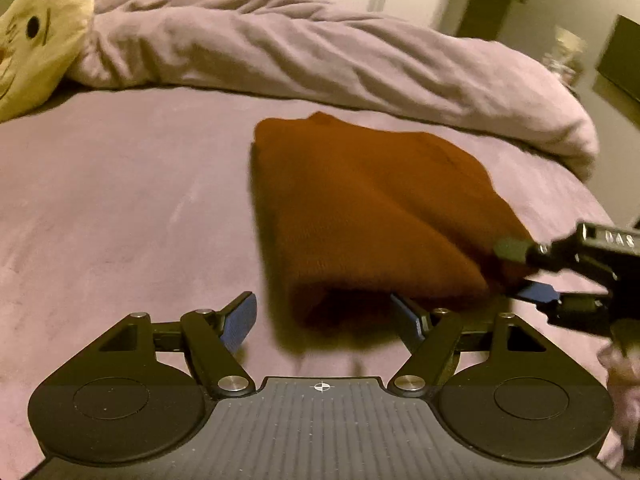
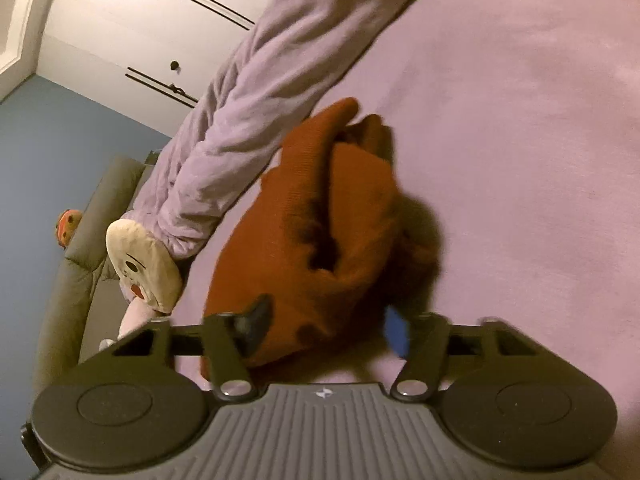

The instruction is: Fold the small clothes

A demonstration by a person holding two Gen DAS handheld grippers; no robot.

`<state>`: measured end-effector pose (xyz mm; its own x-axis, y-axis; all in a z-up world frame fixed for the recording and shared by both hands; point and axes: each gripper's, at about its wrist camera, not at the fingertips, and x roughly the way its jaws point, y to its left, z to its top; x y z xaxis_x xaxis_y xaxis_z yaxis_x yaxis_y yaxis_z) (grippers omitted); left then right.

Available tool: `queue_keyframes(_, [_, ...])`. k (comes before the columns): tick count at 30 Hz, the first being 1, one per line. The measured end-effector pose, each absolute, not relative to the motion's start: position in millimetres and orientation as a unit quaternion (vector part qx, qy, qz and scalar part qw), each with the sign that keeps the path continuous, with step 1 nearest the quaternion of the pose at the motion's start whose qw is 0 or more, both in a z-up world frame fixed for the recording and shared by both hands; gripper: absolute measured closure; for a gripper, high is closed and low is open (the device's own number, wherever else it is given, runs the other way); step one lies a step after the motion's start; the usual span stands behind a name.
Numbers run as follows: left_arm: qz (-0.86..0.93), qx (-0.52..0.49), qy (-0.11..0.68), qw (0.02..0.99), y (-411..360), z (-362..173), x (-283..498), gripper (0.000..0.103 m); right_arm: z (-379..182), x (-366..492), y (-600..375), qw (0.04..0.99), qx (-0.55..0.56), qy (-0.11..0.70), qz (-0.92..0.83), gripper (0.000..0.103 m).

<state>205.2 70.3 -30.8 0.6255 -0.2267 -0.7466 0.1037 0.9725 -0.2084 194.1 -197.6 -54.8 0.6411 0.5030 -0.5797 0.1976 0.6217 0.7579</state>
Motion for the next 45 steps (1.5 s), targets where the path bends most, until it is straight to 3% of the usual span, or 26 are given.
queue_keyframes(1, [-0.077,-0.074,0.428,0.897,70,-32,211,0.025,-54,198,-193,0.801,0.425,0.412,0.096,0.068])
queue_keyframes(2, [-0.063,-0.078,0.435,0.895,71,-33,216,0.025,-52,201,-190,0.805,0.417,0.412,0.091,0.081])
queue_keyframes(3, [-0.059,-0.084,0.441,0.892,69,-37,219,0.023,-50,204,-188,0.814,0.401,0.412,0.081,0.085])
queue_keyframes(8, [-0.021,-0.076,0.480,0.874,77,-44,215,0.024,-53,200,-194,0.838,0.316,0.445,0.016,0.085])
queue_keyframes(11, [-0.001,-0.088,0.479,0.873,88,-33,203,0.019,-48,194,-200,0.834,0.324,0.446,0.017,0.078])
queue_keyframes(14, [0.022,-0.086,0.465,0.881,94,-16,194,0.013,-27,186,-194,0.856,0.267,0.442,-0.006,0.062])
queue_keyframes(21, [0.004,-0.076,0.440,0.895,69,2,197,0.008,20,181,-147,0.925,0.071,0.373,0.000,0.061])
queue_keyframes(29, [-0.002,-0.039,0.481,0.876,45,-27,223,0.008,-17,208,-120,0.907,-0.039,0.419,0.013,0.060])
queue_keyframes(32, [0.013,-0.009,0.500,0.866,38,-40,230,0.008,-28,214,-117,0.899,-0.069,0.433,0.013,0.053])
queue_keyframes(33, [0.018,-0.002,0.504,0.863,37,-44,231,0.008,-30,217,-115,0.894,-0.079,0.442,0.012,0.046])
queue_keyframes(35, [0.017,-0.007,0.515,0.857,39,-50,231,0.007,-32,221,-117,0.889,-0.089,0.449,0.004,0.033])
queue_keyframes(36, [0.017,-0.017,0.520,0.854,42,-51,230,0.008,-31,223,-119,0.886,-0.082,0.456,0.001,0.031])
queue_keyframes(41, [0.011,-0.100,0.491,0.866,66,-27,209,0.008,-18,205,-138,0.885,-0.015,0.465,-0.001,0.031])
queue_keyframes(45, [0.021,-0.121,0.443,0.888,74,-1,209,0.007,5,194,-135,0.916,-0.004,0.402,0.016,0.035])
